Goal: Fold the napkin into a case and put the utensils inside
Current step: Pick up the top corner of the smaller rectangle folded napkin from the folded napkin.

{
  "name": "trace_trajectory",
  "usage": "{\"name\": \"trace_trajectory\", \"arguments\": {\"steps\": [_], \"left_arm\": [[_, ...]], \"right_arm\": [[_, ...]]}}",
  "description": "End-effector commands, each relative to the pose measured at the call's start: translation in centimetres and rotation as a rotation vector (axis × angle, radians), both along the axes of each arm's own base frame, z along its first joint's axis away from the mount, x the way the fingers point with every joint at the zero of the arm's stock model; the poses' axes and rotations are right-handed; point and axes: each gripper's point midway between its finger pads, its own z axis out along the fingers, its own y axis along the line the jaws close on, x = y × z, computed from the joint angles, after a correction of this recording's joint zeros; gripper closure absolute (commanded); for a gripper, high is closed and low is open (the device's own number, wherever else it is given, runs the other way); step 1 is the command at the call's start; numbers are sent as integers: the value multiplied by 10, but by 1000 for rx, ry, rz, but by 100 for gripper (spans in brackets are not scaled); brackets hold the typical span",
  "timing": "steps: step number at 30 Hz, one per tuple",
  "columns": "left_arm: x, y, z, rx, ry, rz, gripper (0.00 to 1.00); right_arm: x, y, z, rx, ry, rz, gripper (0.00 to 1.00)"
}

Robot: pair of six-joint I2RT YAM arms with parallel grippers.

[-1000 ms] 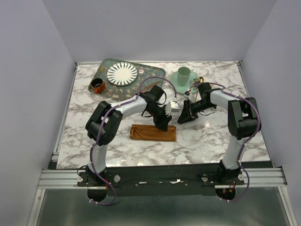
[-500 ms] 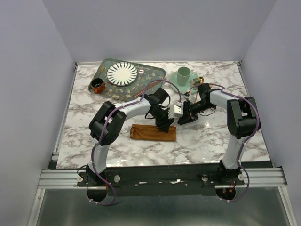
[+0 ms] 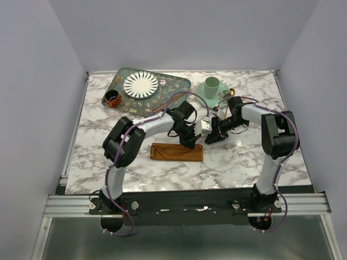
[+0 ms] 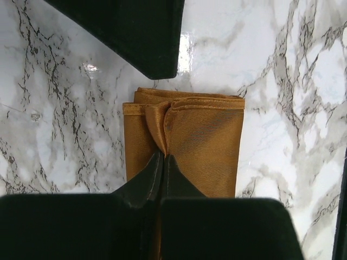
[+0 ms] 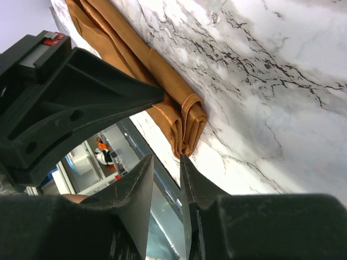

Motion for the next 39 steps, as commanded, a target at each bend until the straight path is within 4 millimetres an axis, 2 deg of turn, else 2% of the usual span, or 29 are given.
{"name": "trace_trajectory", "arguments": {"steps": [1,9,19,23,27,33,39], "left_arm": [[-3,-2,28,-46,3,45,99],[-19,1,37,-66,116,134,100],[-25,15,27,-61,274,303,100],[-24,17,26,-64,275,357,100],[-19,15,35,-121,242,384,100],[-21,20,41,-167,167,374,100],[-26,28,36,-152,154,377,100]], "right_arm": [[4,-1,2,3,-5,7,66],[5,2,0,-11,-17,22,68],[-5,24,-3,-26,-24,94,71],[-15,31,-2,-29,-3,111,76],[-24,33,-10,-45,36,115,78],[-12,38,-12,-45,36,97,78],[-15,49,-11,-39,41,123,78]]}}
